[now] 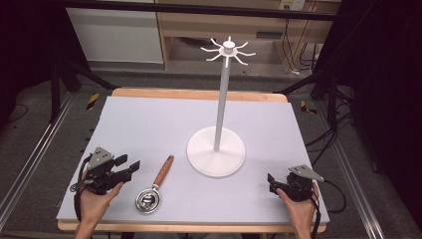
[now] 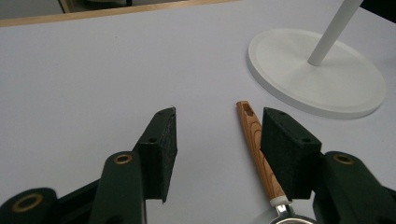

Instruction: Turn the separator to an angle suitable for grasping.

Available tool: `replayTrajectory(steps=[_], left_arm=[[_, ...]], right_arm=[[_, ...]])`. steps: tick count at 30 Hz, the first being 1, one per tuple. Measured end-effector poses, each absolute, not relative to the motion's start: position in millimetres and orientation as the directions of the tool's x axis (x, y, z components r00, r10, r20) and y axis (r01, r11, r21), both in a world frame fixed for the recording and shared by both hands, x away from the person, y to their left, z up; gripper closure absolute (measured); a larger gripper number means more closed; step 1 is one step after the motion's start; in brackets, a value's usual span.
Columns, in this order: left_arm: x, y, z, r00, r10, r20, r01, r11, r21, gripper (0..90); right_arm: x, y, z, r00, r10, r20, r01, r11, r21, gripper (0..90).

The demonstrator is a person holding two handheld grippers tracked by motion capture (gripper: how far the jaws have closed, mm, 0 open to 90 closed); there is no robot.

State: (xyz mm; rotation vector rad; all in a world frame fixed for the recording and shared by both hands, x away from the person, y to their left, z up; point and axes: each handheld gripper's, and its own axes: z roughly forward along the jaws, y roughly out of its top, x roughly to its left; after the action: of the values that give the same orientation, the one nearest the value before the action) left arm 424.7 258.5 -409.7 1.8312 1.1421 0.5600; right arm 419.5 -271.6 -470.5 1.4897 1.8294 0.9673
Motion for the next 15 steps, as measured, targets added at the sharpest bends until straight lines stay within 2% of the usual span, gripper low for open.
replayTrajectory(steps=[9,15], left_arm=[[432.3,239.7,-406.7,0.530,0.847,-0.038,0.503,-0.278,0.818,45.5],[437.8,234.0,-408.1,0.538,0.842,-0.039,0.516,-0.293,0.805,45.8]], right_arm=[[420.5,-271.5,-471.4,-0.202,0.979,0.014,0.559,0.103,0.823,11.3],[421.3,-268.0,-471.7,-0.210,0.978,0.007,0.559,0.114,0.821,12.2]])
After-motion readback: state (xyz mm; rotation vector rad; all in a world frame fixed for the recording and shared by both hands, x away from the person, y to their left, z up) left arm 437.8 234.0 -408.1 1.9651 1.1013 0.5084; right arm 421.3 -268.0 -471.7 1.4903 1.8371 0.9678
